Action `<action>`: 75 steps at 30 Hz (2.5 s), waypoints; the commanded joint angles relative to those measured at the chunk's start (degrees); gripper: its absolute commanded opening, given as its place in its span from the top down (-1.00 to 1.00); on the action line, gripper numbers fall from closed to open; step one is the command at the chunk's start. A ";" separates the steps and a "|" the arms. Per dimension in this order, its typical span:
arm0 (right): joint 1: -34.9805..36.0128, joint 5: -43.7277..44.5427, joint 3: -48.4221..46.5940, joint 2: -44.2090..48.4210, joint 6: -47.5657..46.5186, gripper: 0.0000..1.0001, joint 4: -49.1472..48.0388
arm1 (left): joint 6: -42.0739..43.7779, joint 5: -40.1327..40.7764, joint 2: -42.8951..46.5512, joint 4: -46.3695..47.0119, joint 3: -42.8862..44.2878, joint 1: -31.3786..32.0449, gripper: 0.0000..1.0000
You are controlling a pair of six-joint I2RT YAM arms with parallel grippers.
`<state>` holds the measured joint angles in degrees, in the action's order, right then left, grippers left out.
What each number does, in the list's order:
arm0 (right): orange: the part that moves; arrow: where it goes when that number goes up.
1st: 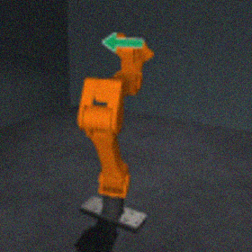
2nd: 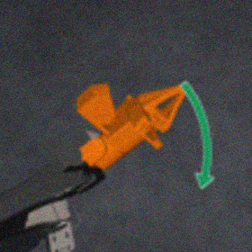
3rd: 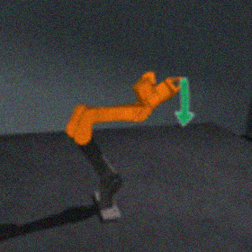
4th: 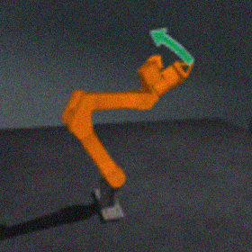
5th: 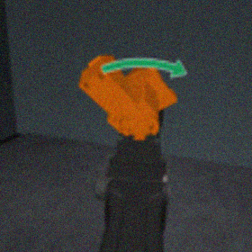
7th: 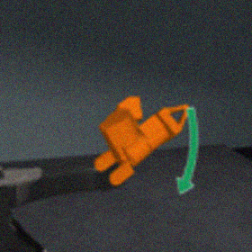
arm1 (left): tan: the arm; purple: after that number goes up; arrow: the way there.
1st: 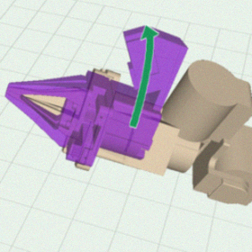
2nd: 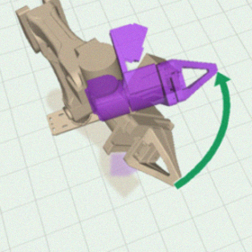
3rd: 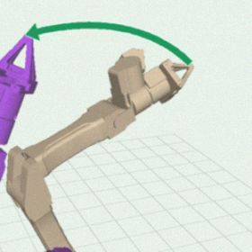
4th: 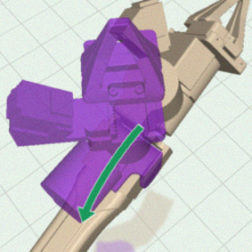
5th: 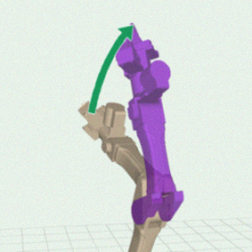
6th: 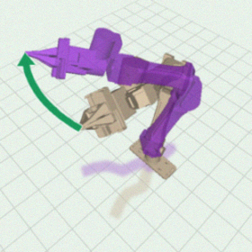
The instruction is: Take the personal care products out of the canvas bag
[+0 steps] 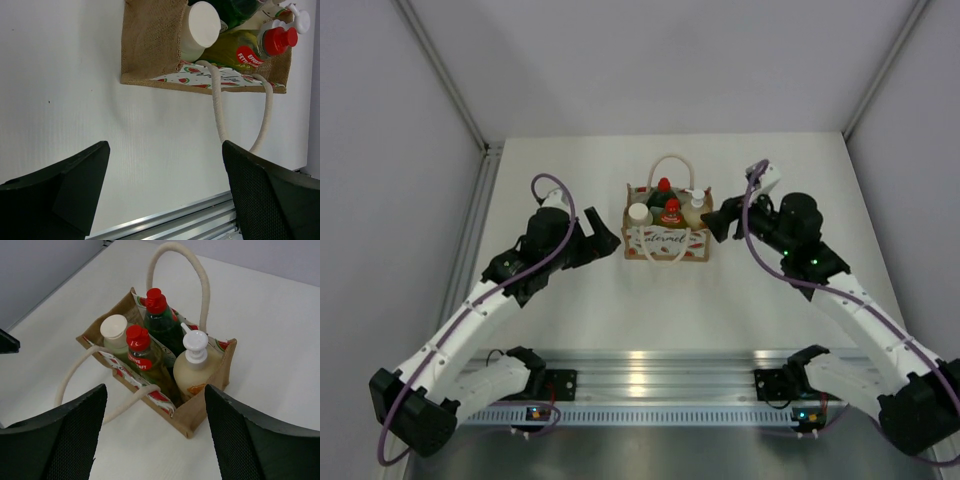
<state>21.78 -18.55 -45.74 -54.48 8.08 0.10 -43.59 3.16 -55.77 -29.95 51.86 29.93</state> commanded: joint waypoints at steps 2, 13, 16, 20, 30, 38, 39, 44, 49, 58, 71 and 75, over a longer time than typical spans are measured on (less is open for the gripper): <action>5.02 12.21 -0.15 -6.42 -5.96 -0.41 -14.93 | 1.05 -2.45 1.71 3.24 -1.23 0.39 -0.96; 6.61 12.13 -6.47 -23.64 -10.71 -0.07 -20.04 | 7.11 -0.71 6.64 -1.76 -0.71 0.39 -0.96; 6.78 12.57 -6.65 -25.76 -11.68 -0.02 -21.36 | 9.14 0.70 5.85 -3.88 1.05 0.30 -0.96; 6.78 13.45 -6.56 -28.31 -11.77 0.03 -24.78 | 10.81 1.32 5.49 -6.34 2.28 0.39 -0.96; 6.78 13.01 -7.08 -34.29 -10.45 0.09 -31.12 | 12.30 2.64 6.81 -8.54 2.90 0.39 -0.96; 6.61 12.57 -5.24 -34.11 -10.27 0.58 -35.17 | 12.74 2.99 6.99 -9.16 2.02 0.39 -0.96; 6.61 12.40 -5.33 -34.03 -10.27 0.65 -35.25 | 12.83 3.08 6.99 -9.33 1.93 0.39 -0.96; 6.52 9.94 -4.72 -33.33 -10.19 1.00 -37.35 | 13.44 3.87 7.43 -10.38 2.72 0.39 -0.96; 6.34 8.61 -3.92 -31.66 -9.40 1.00 -41.05 | 15.81 7.38 8.22 -13.63 4.92 0.30 -0.96; 5.99 8.79 -6.91 -29.11 -8.78 1.00 -41.50 | 19.77 13.80 11.99 -16.10 5.01 0.39 -0.96; 5.82 8.26 -9.54 -24.54 -8.96 1.00 -40.45 | 18.02 17.06 14.20 -15.84 2.64 0.30 -0.96; 5.82 8.17 -11.74 -23.22 -8.96 1.00 -38.16 | 17.84 17.06 14.46 -15.84 2.64 0.39 -0.96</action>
<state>27.62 -8.78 -50.46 -83.55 -0.97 -28.86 -25.56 19.05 -42.02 -46.00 54.61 30.11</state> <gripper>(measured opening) 0.335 0.982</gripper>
